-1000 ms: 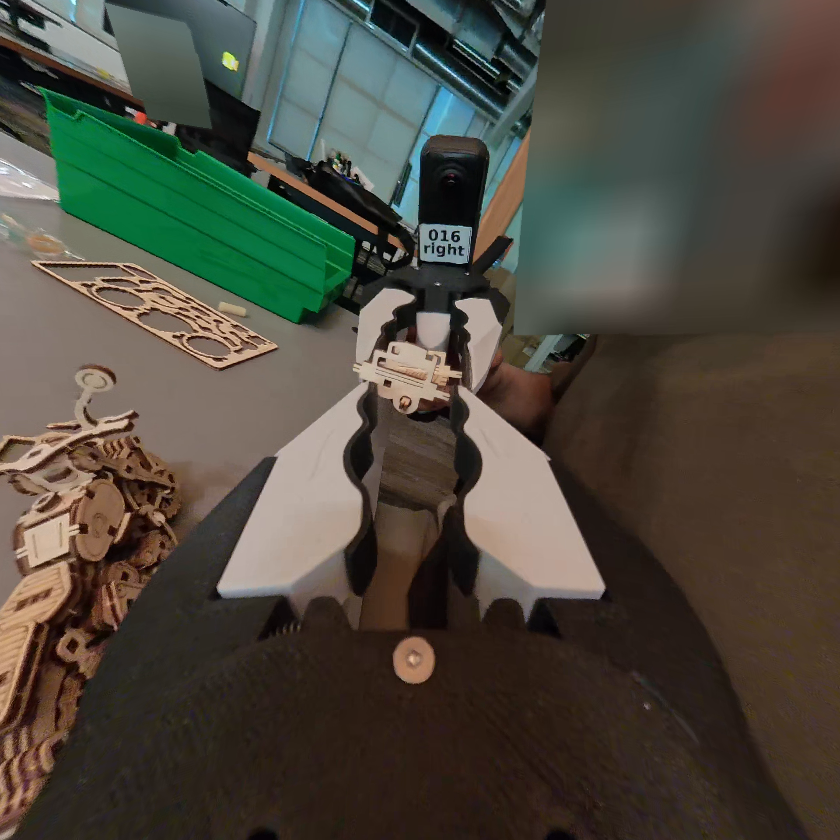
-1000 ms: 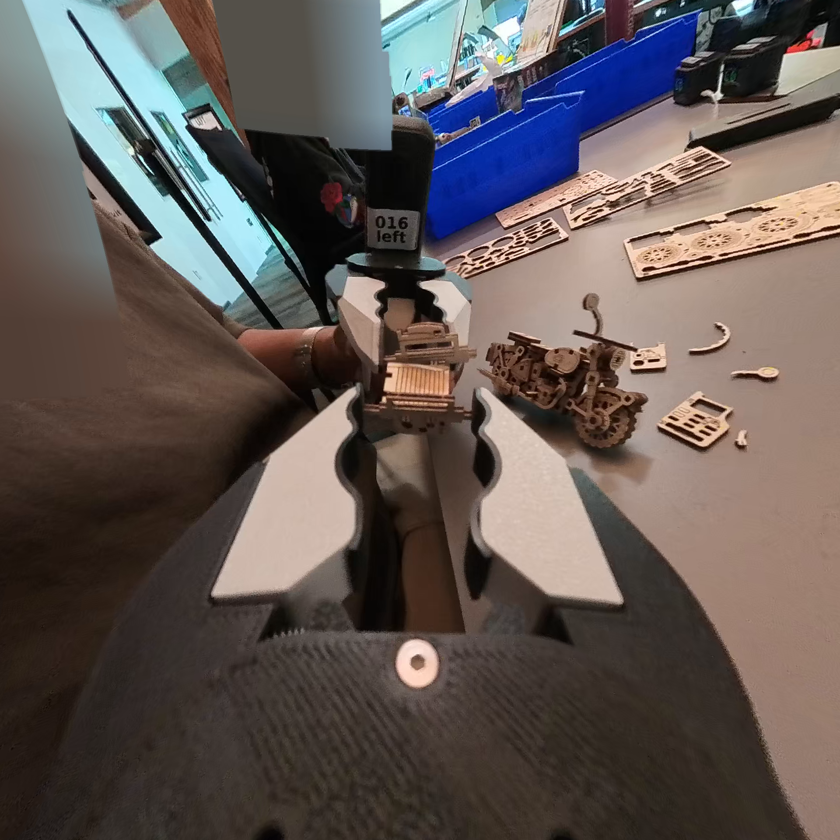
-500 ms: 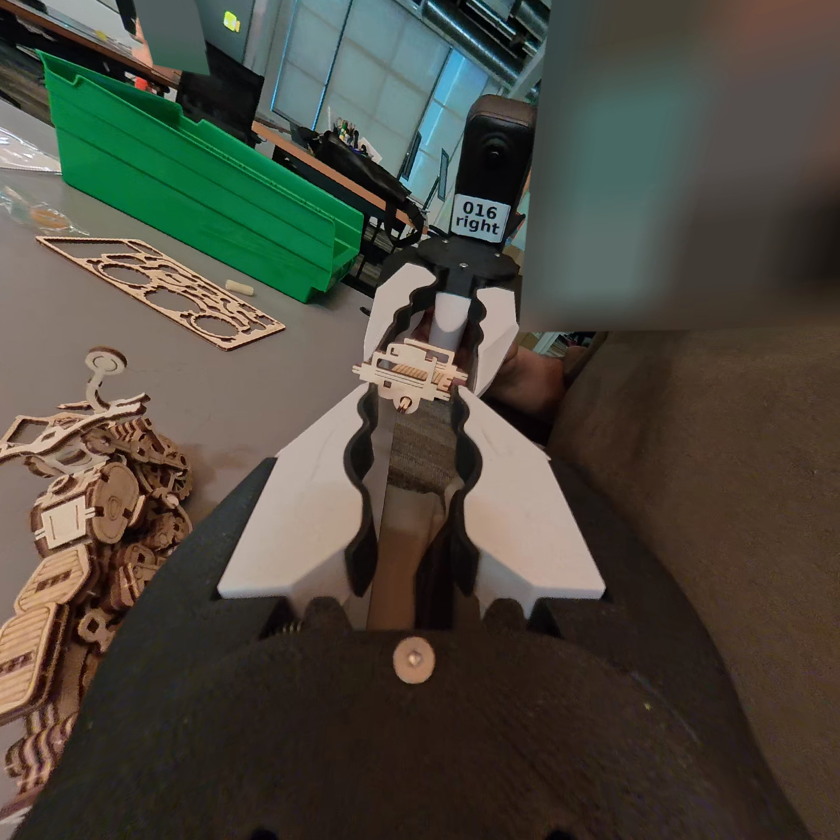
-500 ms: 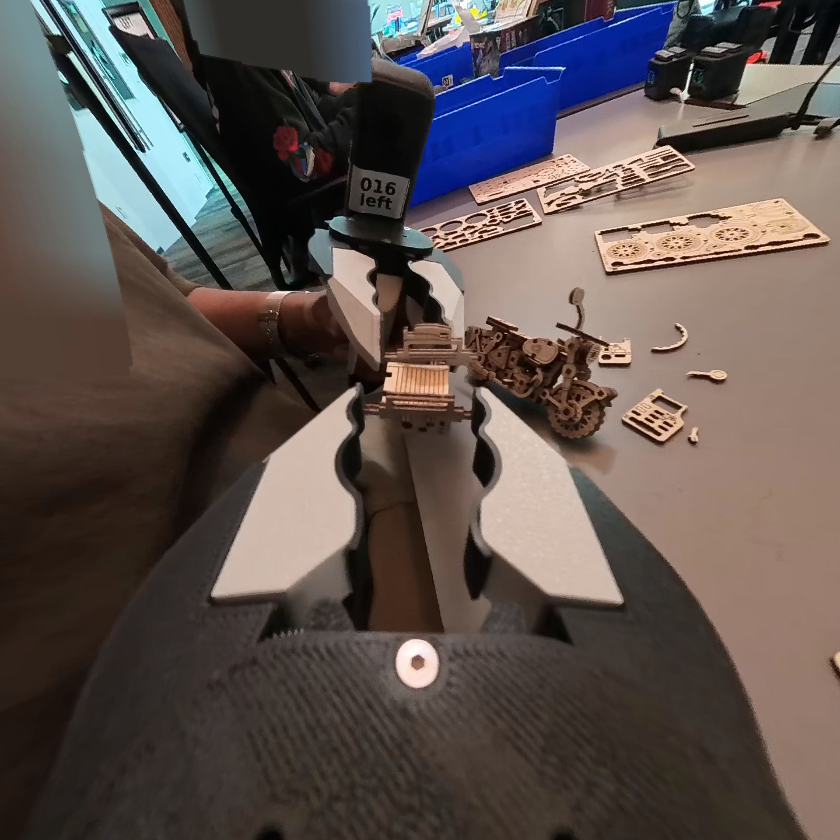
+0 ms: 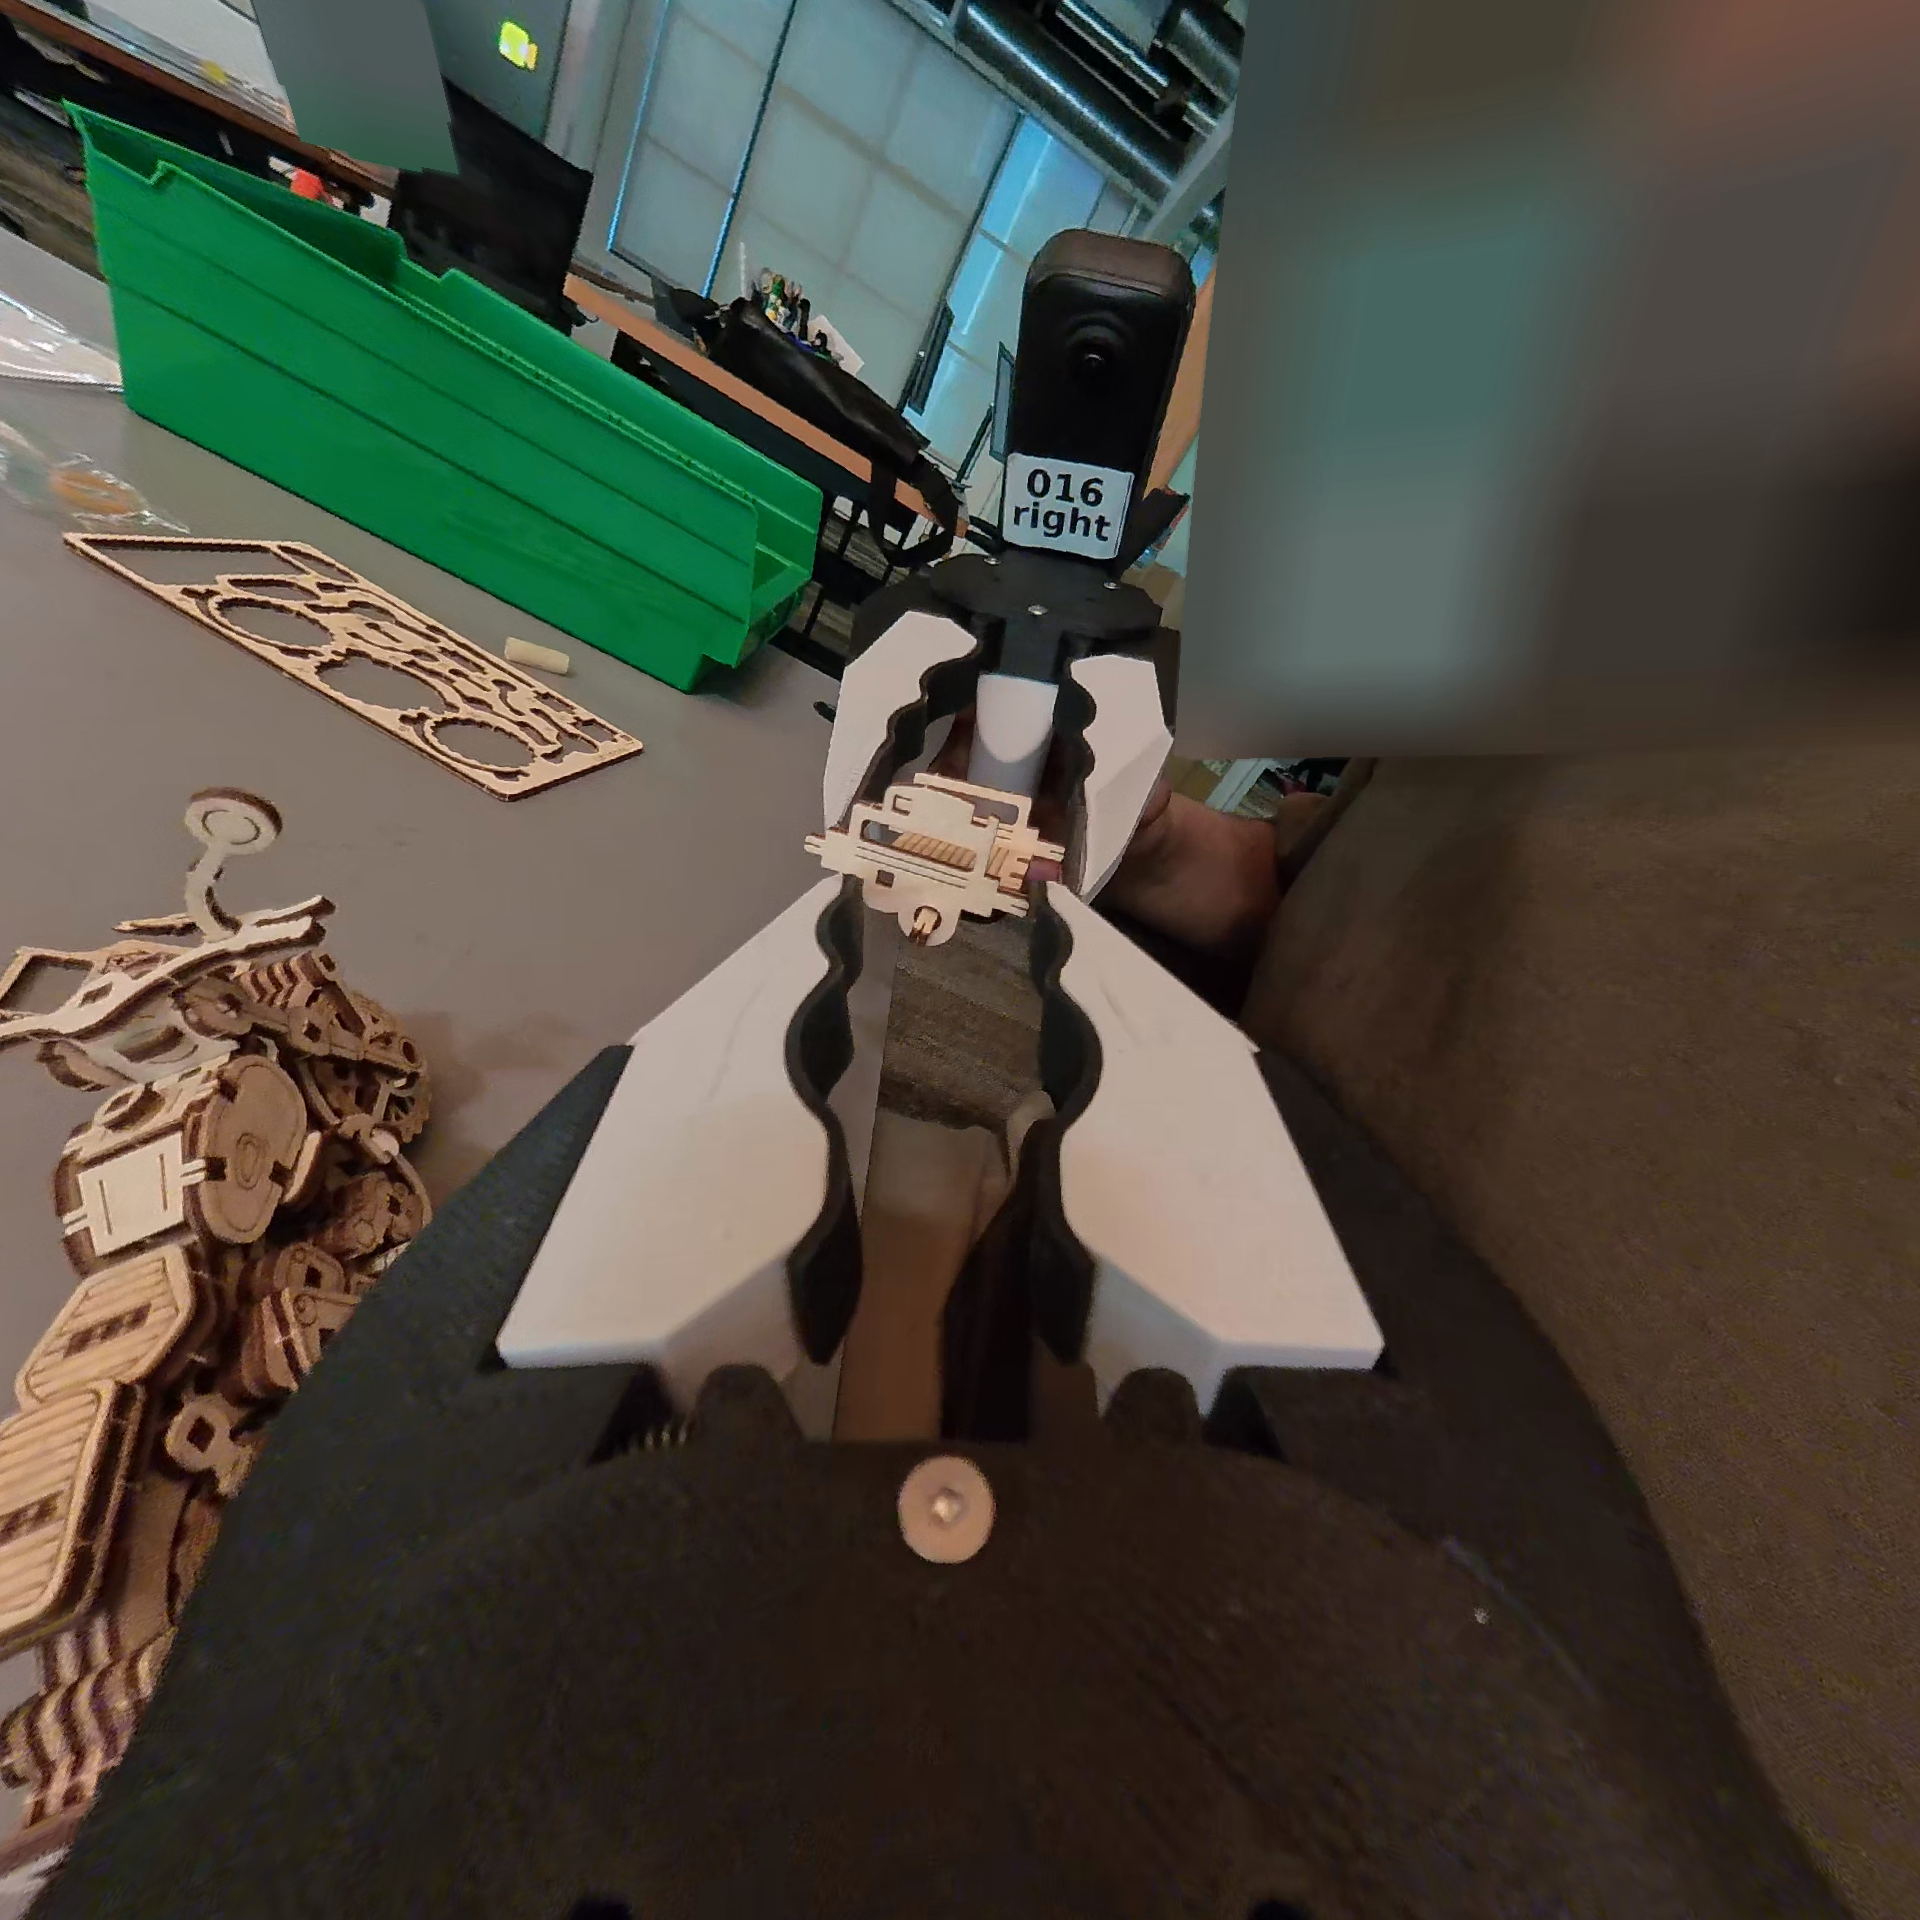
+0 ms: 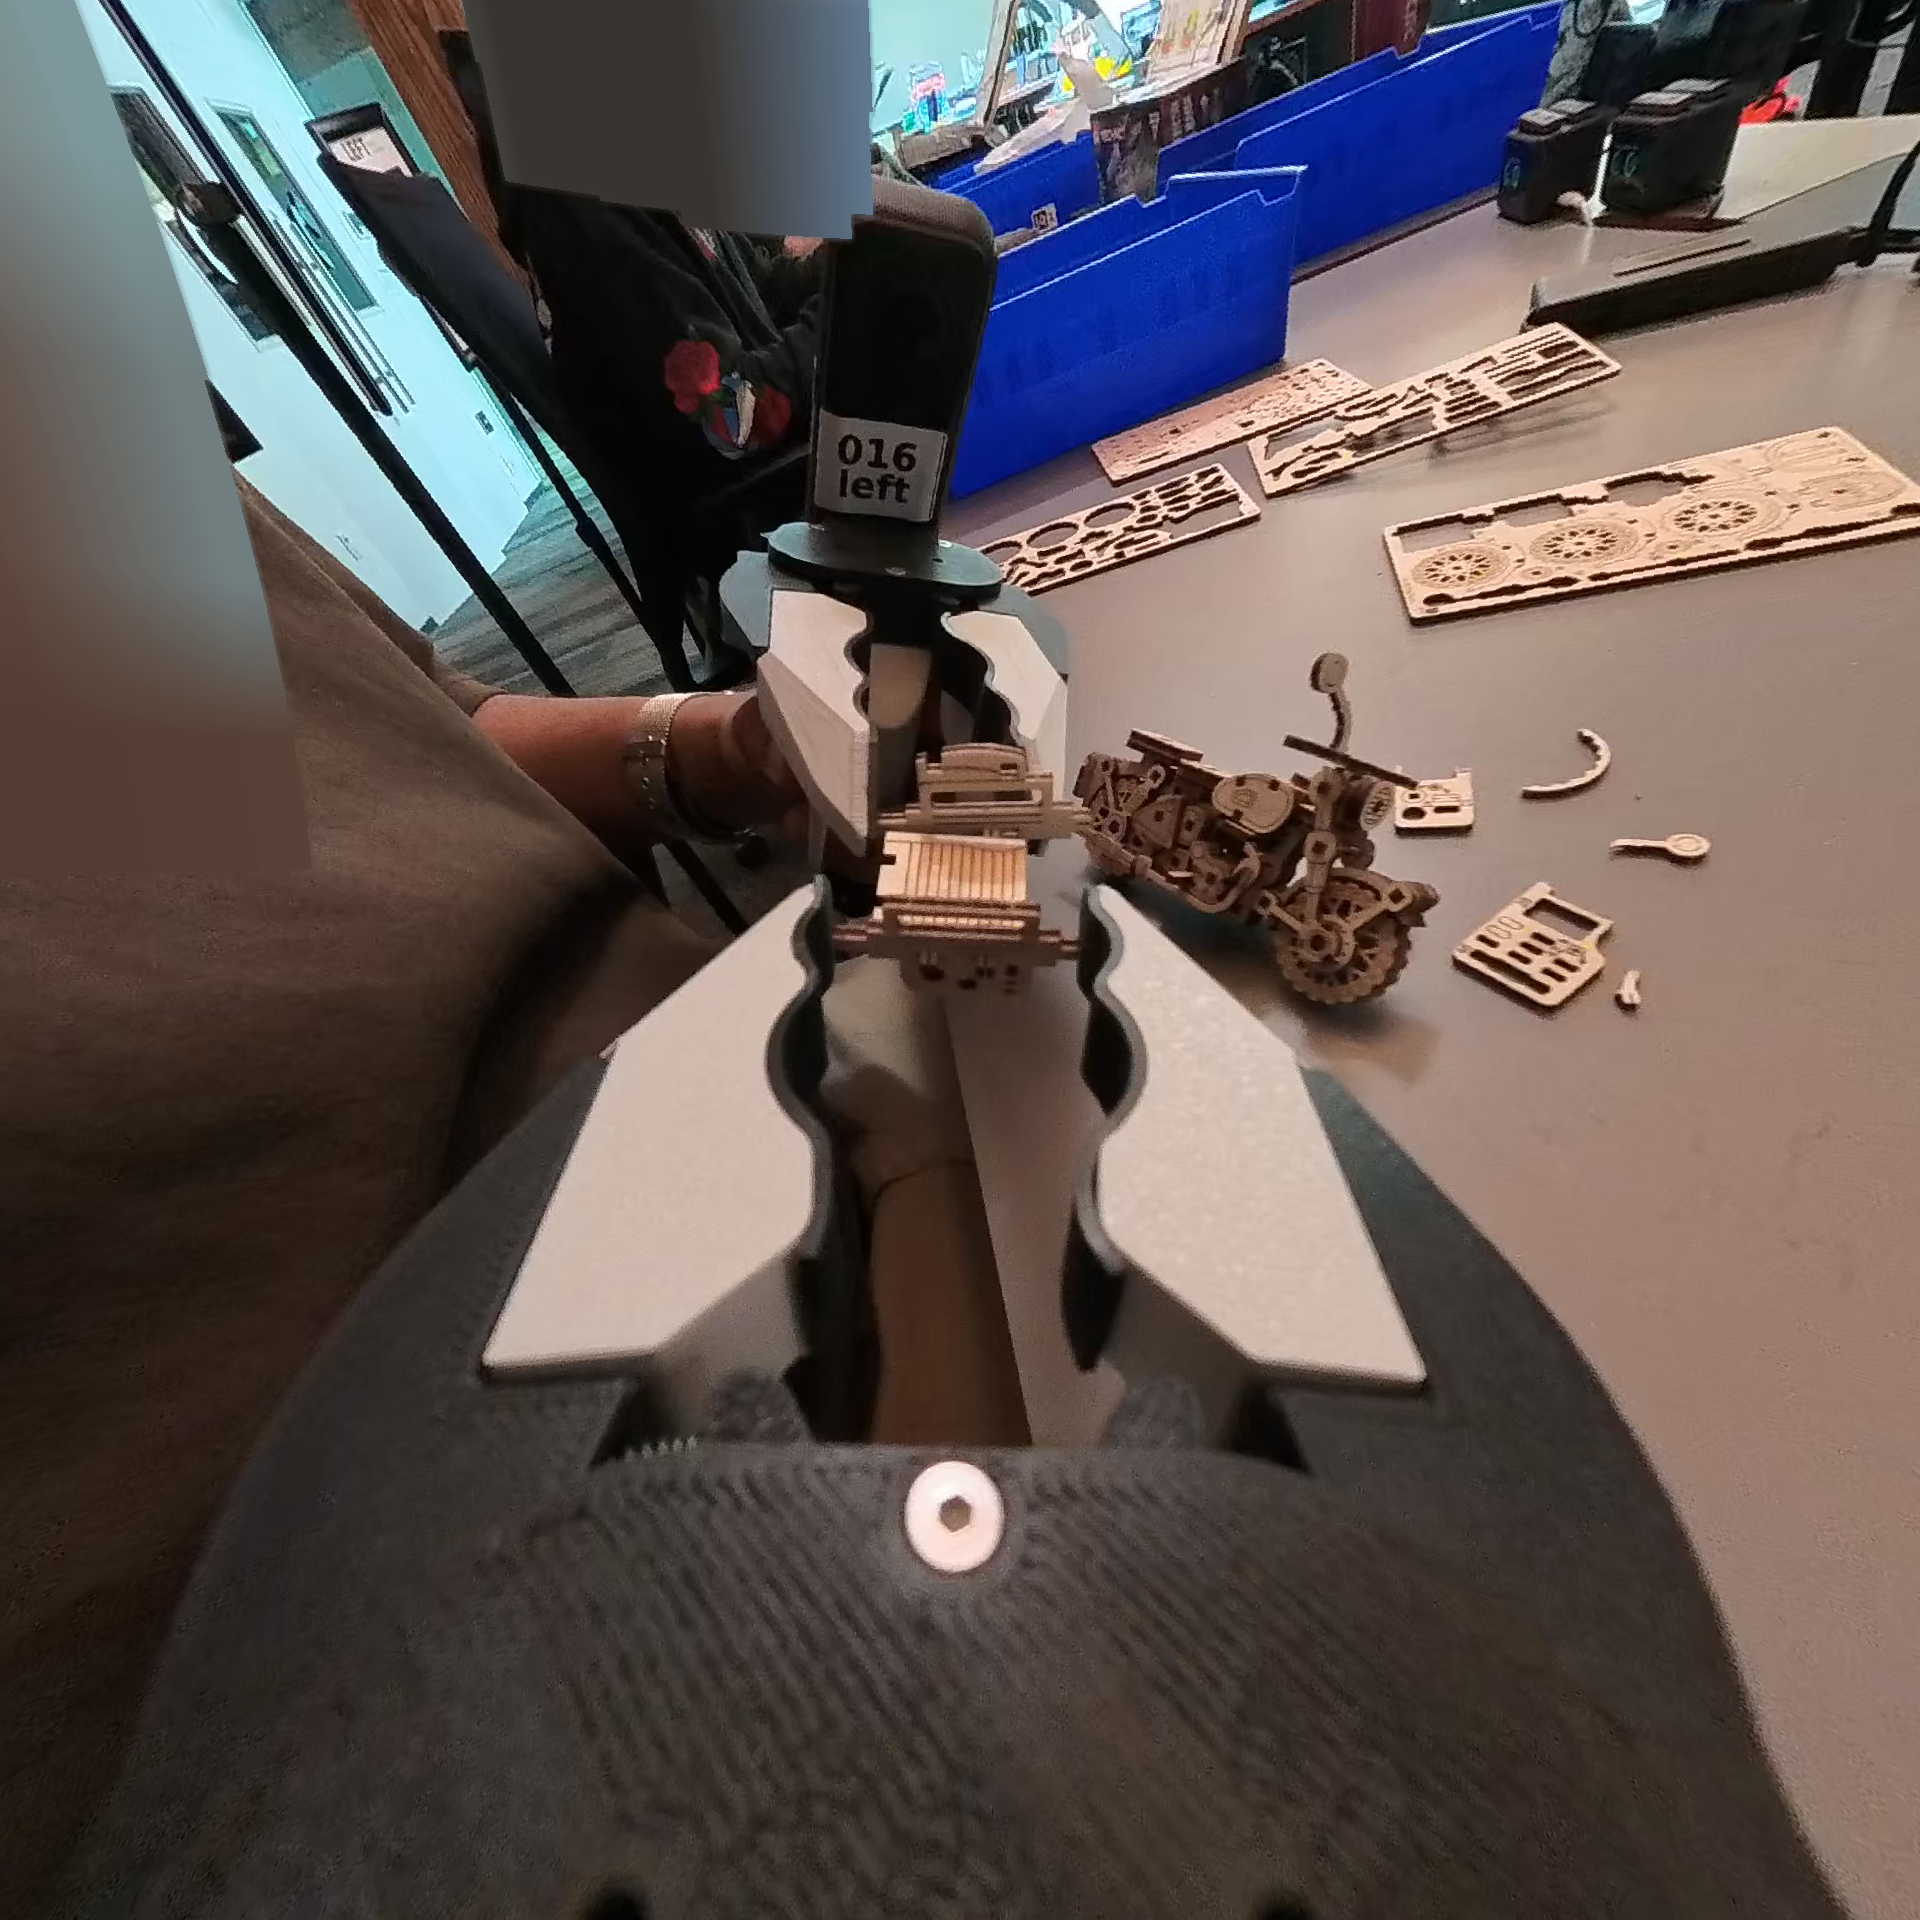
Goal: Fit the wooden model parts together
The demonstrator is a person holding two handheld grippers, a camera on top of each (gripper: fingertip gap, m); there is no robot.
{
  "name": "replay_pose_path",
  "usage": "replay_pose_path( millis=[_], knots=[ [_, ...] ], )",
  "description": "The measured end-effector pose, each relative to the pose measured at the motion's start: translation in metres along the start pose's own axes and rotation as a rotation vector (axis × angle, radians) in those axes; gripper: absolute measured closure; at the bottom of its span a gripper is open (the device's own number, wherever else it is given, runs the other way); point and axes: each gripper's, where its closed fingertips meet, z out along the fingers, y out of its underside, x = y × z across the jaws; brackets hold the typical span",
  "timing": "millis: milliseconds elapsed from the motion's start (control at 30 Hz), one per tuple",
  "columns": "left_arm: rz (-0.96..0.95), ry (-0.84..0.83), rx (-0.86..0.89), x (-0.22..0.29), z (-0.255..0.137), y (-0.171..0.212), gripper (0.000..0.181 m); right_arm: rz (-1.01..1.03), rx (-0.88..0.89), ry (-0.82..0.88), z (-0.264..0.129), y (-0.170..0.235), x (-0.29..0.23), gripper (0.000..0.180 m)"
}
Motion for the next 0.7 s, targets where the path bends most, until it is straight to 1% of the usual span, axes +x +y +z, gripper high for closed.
replay_pose_path(
  millis=[700],
  knots=[
    [0.011, -0.001, 0.014, -0.0004, 0.0009, -0.0019, 0.151, 0.023, 0.017, -0.011, -0.0007, -0.0013, 0.0011, 0.133]
  ],
)
